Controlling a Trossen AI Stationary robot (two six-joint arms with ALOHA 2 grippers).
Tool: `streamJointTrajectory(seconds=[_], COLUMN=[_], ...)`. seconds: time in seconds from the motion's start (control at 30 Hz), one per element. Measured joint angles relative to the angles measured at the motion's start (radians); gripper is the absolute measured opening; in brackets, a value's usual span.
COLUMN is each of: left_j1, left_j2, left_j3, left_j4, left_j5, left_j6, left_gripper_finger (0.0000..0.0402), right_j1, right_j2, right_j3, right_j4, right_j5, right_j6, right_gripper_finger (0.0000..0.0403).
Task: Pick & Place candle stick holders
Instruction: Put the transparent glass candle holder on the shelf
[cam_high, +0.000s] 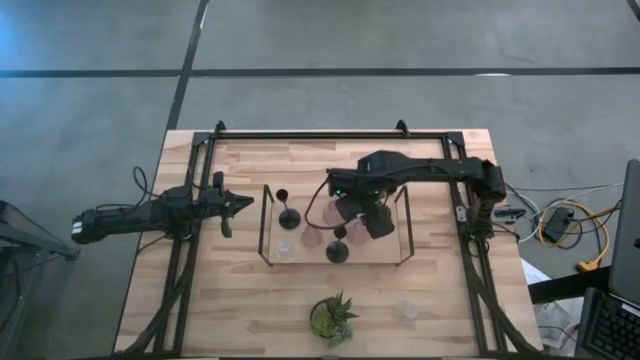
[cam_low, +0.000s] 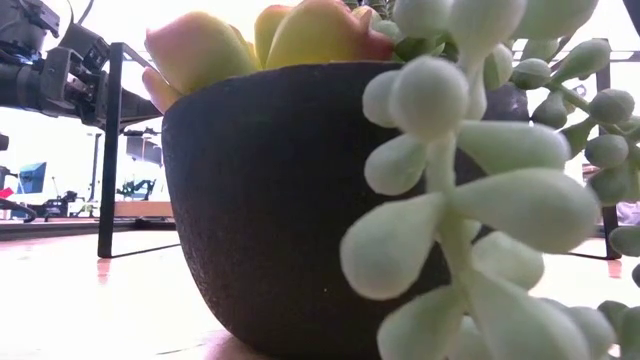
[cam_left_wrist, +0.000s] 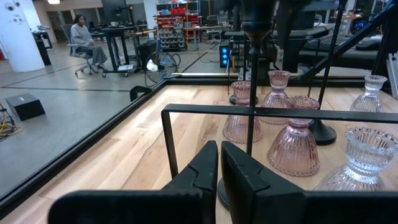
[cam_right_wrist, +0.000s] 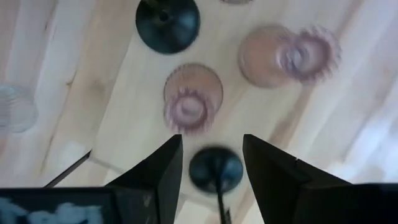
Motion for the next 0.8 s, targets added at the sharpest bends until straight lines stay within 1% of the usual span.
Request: streamJointTrajectory(seconds=[0.2,0.37,0.47,0.63,0.8], left_j1=[0.000,0.000,0.000,0.000,0.000], left_j2=[0.000,0.000,0.000,0.000,0.000], left_j3=[0.000,0.000,0.000,0.000,0.000], left_j4=[0.000,0.000,0.000,0.000,0.000], left_j5=[0.000,0.000,0.000,0.000,0.000], left_j6=[0.000,0.000,0.000,0.000,0.000], left_gripper_finger=[0.0023,0.0026,0.0024,0.0024,0.0025], right_j1=[0.022,0.088,0.150,0.275,0.422], right_j2=[-0.053,-0.131,-0.172,-0.191,-0.192], right_j3=[0.102,0.125,0.120,0.115,0.091], right_j4=[-0.141,-0.143,-0.143,-0.141,-0.141], right_j5=[0.019,0.011,0.011,0.016,0.072], right_j6=[0.123,0.258,0.350,0.524,0.731], right_gripper_finger=[0.0154,0.0139,0.0135,0.0137,0.0137])
